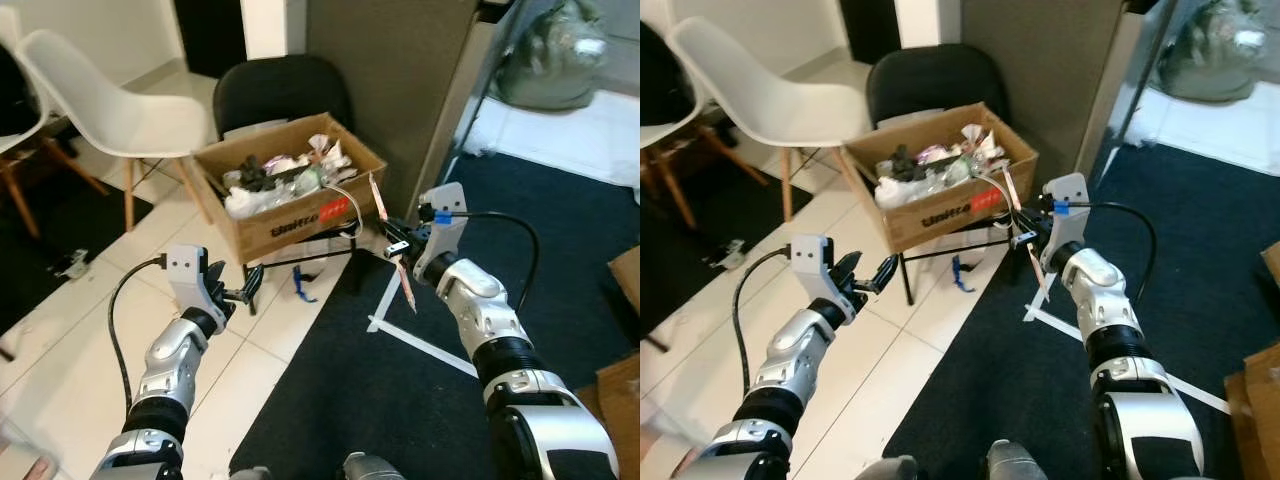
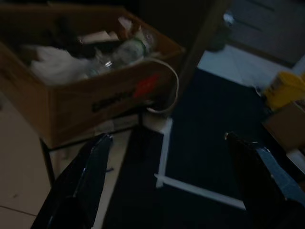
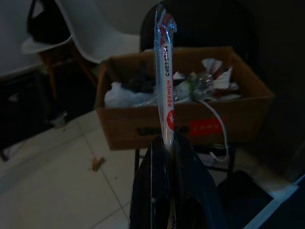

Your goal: Picking trash to rubbish bin

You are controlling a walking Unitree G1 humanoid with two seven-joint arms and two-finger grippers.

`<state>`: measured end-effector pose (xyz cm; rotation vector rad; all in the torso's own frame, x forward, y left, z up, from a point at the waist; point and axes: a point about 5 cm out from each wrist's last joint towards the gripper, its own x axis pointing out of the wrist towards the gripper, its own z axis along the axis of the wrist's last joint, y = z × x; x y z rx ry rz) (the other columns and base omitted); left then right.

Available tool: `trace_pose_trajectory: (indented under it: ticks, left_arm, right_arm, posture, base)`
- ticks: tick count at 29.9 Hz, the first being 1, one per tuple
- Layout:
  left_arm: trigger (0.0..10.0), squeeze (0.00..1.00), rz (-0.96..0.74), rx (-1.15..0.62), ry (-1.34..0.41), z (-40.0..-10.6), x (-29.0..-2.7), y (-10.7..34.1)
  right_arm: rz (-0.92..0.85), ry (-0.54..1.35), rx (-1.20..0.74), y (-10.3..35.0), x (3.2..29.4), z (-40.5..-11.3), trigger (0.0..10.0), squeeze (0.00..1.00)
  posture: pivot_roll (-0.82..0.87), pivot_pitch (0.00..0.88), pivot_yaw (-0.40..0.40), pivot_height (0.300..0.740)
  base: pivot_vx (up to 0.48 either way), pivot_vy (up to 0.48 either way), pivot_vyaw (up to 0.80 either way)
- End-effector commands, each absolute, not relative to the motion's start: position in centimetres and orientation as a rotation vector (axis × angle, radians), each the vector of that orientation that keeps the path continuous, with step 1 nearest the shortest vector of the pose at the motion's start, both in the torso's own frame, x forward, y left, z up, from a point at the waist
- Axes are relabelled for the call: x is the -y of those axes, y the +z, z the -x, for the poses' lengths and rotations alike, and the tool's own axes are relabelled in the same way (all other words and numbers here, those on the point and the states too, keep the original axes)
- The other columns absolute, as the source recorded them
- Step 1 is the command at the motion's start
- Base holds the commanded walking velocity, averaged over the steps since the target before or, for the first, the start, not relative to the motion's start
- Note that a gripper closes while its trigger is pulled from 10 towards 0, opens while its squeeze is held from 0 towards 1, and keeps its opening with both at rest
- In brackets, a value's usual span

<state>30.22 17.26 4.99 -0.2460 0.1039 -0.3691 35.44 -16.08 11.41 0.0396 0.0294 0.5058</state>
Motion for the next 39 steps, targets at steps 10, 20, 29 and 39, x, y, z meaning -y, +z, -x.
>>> trace_pose_trajectory:
  ticks: [10, 20, 29, 39]
  left_arm:
    - [10.0, 0.00, 0.236, -0.115, -0.373, -30.1, -17.5, 5.0]
    - [10.0, 0.00, 0.235, -0.123, -0.371, -30.0, -17.5, 5.0]
    - [10.0, 0.00, 0.238, -0.137, -0.377, -29.7, -17.4, 4.6]
    - [10.0, 0.00, 0.226, -0.190, -0.397, -29.3, -17.0, 3.9]
  right_arm:
    - [0.049, 0.603, 0.017, 12.6, 14.4, -35.2, 10.0, 0.00]
    - [0.129, 0.579, 0.000, 13.0, 13.7, -35.6, 10.0, 0.00]
    - [0.055, 0.557, 0.081, 15.7, 12.1, -36.4, 10.0, 0.00]
    - [0.039, 0.573, 0.152, 18.2, 10.4, -37.0, 10.0, 0.00]
  posture:
    - [-0.05, 0.000, 0.024, 0.740]
    - [-0.05, 0.000, 0.025, 0.740]
    - [-0.05, 0.000, 0.022, 0.740]
    - [-0.04, 0.000, 0.013, 0.740]
  base:
    - [0.401, 0.000, 0.00]
    - [0.402, 0.000, 0.00]
    - [0.401, 0.000, 0.00]
    - [0.389, 0.000, 0.00]
